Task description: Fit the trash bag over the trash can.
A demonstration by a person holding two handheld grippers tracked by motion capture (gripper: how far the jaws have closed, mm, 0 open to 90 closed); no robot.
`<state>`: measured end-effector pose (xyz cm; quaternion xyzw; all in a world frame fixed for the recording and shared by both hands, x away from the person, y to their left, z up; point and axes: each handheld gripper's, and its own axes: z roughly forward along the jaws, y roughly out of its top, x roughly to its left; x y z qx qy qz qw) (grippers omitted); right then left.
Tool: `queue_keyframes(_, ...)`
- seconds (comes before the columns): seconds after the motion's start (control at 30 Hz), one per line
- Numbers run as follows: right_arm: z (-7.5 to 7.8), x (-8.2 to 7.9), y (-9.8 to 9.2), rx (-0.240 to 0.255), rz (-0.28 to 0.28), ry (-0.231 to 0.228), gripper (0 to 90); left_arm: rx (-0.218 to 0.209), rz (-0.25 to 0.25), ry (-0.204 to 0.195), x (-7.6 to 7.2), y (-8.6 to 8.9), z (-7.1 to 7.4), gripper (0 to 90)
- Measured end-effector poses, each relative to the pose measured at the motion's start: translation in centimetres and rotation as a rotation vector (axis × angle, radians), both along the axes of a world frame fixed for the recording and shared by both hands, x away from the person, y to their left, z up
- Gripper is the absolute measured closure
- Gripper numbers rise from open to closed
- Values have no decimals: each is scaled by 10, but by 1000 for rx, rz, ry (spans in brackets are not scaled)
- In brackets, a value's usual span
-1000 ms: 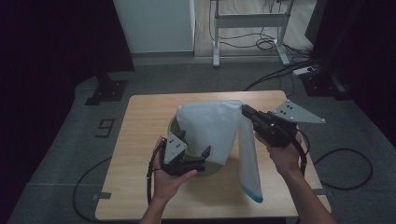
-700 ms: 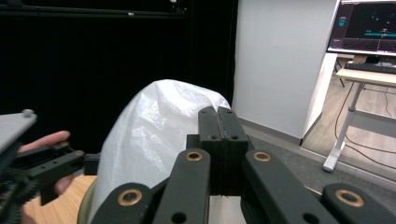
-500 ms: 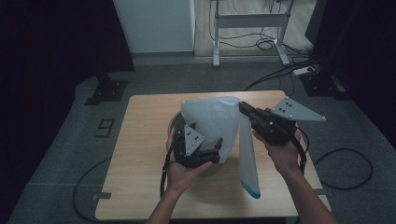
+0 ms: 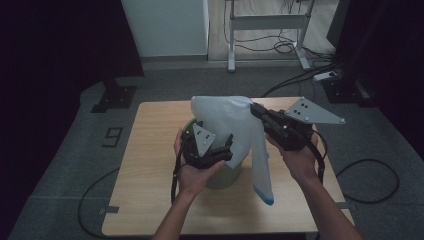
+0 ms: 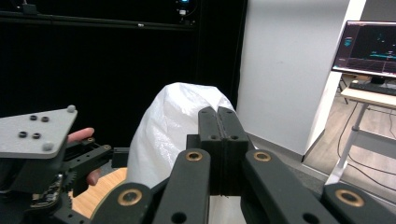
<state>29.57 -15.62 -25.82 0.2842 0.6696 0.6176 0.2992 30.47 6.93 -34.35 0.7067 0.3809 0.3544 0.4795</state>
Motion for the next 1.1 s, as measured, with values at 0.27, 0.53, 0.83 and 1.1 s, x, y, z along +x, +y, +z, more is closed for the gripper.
queue_keyframes(0.27,-11,8,8,-13,13,28,894,21,27,23,6,4,-9,95)
queue_keyframes(0.53,-23,10,18,-48,41,51,894,-10,23,43,-1,21,-13,104)
queue_keyframes(0.83,-55,18,31,-102,60,125,894,-38,25,22,-12,45,-7,109)
queue_keyframes(1.1,-74,21,37,-121,85,168,894,-31,4,15,-8,47,-2,118)
